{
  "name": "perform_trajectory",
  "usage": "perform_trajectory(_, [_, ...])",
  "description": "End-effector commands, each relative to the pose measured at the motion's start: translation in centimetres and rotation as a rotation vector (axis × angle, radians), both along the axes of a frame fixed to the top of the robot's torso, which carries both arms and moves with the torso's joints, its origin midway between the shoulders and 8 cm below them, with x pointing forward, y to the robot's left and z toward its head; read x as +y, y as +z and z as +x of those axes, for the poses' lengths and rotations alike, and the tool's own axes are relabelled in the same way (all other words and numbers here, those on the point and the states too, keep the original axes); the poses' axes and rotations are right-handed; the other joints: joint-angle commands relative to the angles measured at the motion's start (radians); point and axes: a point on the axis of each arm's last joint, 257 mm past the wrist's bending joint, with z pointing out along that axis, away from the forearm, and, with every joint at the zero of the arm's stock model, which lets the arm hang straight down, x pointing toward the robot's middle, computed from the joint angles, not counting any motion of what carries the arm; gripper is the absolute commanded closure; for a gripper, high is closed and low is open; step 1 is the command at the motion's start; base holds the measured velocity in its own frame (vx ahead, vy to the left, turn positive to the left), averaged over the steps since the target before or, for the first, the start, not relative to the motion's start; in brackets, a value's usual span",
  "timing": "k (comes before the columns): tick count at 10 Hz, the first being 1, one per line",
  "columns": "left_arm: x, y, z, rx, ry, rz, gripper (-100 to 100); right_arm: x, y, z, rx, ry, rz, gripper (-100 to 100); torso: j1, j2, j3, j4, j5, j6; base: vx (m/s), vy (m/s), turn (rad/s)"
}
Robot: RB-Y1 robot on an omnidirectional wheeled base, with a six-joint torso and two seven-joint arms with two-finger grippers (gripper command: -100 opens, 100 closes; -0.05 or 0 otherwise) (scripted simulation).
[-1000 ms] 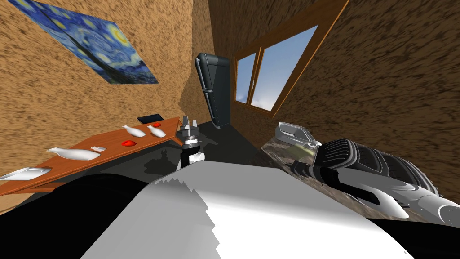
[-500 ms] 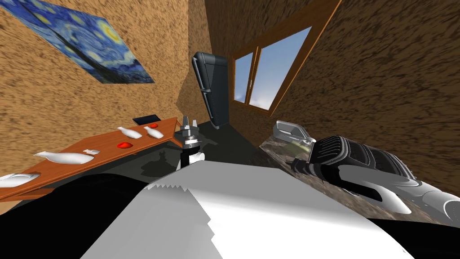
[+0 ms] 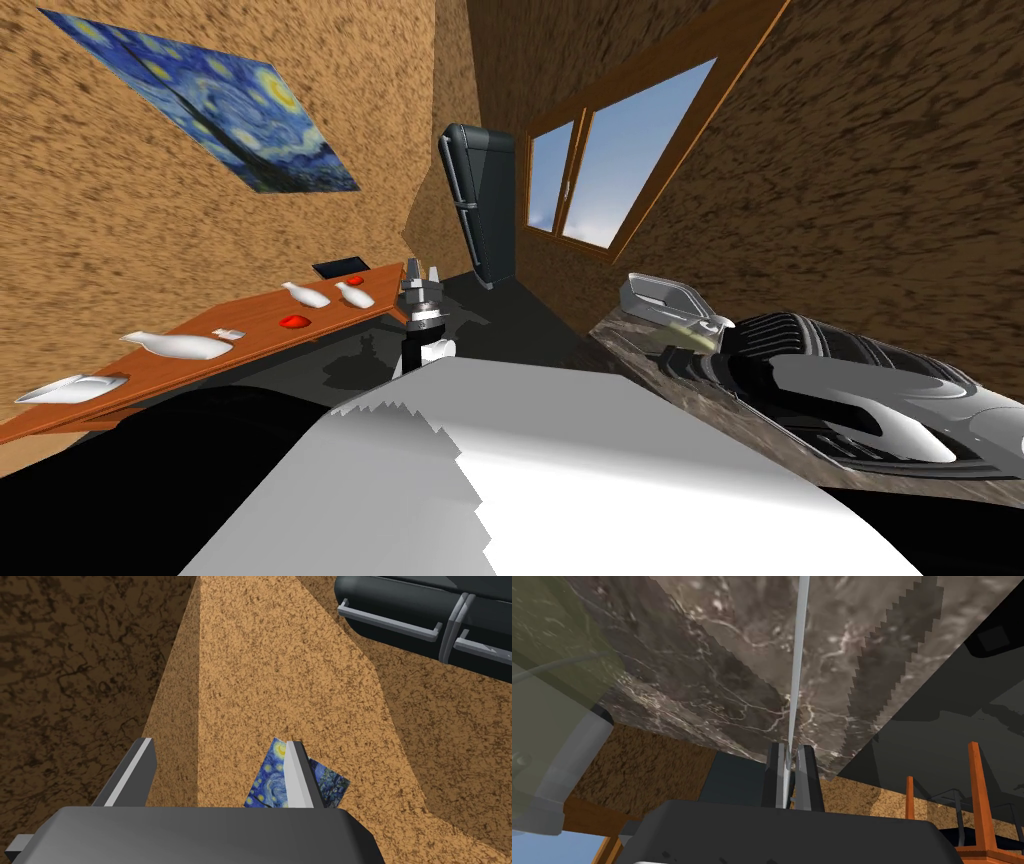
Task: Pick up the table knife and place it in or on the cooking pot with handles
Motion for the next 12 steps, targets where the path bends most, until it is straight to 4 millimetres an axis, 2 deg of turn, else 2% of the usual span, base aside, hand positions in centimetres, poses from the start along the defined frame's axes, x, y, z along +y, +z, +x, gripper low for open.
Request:
perform_trajectory(1, [0.0,0.0,0.0,0.0,0.0,0.0,0,-1.2,1.3,0.6,0.002,-0.001,-0.015,100,0.0,0.0,0.0,0.0,0.0,0.0,0.093,0.126,0.075])
perform_trajectory(5, [0.0,0.0,0.0,0.0,0.0,0.0,0,-4.6,5.3,2.4,0.004,-0.016,-0.063,100,0.0,-0.001,-0.001,-0.001,0.0,0.0,0.112,0.108,0.073])
perform_trajectory(6, [0.0,0.0,0.0,0.0,0.0,0.0,0,-4.7,5.3,2.4,0.004,-0.014,-0.065,100,-0.001,-0.002,-0.001,-0.001,0.0,0.0,0.091,0.05,0.027])
perform_trajectory(9, [0.0,0.0,0.0,0.0,0.0,0.0,0,-7.0,8.7,3.7,0.001,-0.033,-0.099,100,-0.005,-0.001,-0.001,-0.001,-0.001,0.001,0.108,0.049,0.053])
perform_trajectory(12, [0.0,0.0,0.0,0.0,0.0,0.0,0,-7.7,9.8,4.0,-0.001,-0.038,-0.11,100,-0.004,0.001,0.0,-0.001,-0.002,0.001,0.068,0.05,0.028])
